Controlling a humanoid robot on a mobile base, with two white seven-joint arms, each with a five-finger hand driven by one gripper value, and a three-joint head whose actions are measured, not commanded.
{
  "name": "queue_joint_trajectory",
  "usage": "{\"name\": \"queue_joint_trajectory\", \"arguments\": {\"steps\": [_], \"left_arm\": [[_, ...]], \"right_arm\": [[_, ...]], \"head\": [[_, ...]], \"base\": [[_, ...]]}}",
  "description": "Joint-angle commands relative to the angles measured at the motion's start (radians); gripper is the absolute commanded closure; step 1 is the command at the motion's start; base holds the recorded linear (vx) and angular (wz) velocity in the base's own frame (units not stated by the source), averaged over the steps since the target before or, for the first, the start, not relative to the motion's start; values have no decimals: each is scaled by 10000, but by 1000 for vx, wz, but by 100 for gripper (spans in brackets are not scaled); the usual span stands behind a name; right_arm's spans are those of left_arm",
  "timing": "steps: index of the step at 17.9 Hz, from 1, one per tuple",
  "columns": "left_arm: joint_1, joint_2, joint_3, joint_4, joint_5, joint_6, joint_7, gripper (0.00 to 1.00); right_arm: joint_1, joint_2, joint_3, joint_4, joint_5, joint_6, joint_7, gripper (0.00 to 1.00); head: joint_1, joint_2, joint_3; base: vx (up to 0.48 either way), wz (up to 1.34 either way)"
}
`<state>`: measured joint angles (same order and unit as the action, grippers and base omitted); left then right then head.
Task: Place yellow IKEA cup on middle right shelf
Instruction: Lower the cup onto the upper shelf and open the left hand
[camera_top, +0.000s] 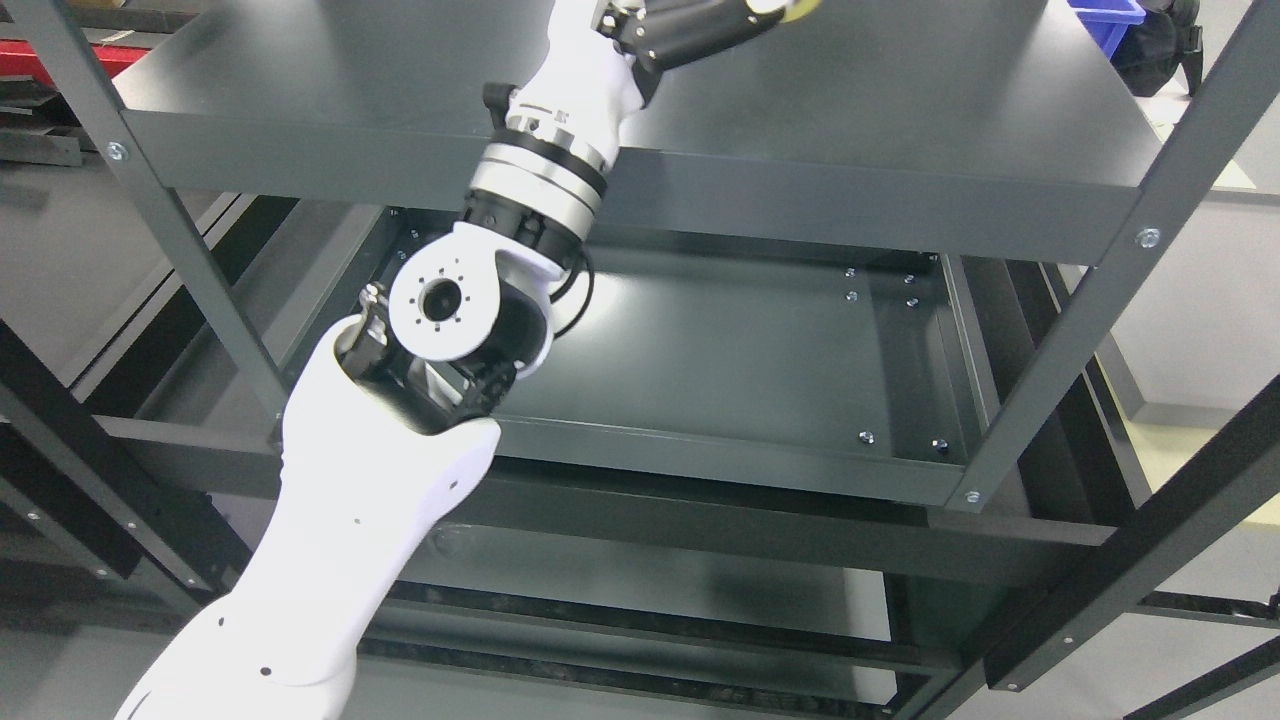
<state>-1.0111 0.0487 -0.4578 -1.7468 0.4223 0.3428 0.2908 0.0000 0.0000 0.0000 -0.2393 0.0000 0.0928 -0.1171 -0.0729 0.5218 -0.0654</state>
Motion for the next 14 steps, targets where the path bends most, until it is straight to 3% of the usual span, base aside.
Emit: {"name": "queue_joint_trajectory", "arguments": {"steps": [1,3,8,14], "left_arm": [[-412,-313,2215,824,-939,2164,251,98],[-564,-313,2262,916,-987,3240,831,97],[-627,-313,2691,1560,-757,3383,927,95],[-612,-313,2446,1607,546,3413,758,44]], "right_arm": [[138,-175,169,0,-245,8,5,1],[138,-175,169,0,-245,8,5,1],[138,-175,169,0,-245,8,5,1],[138,-175,169,0,-245,8,5,1]], "head": [[0,0,0],[0,0,0],[0,0,0],[0,0,0]], "base": [[0,0],[0,0],[0,0],[0,0]]}}
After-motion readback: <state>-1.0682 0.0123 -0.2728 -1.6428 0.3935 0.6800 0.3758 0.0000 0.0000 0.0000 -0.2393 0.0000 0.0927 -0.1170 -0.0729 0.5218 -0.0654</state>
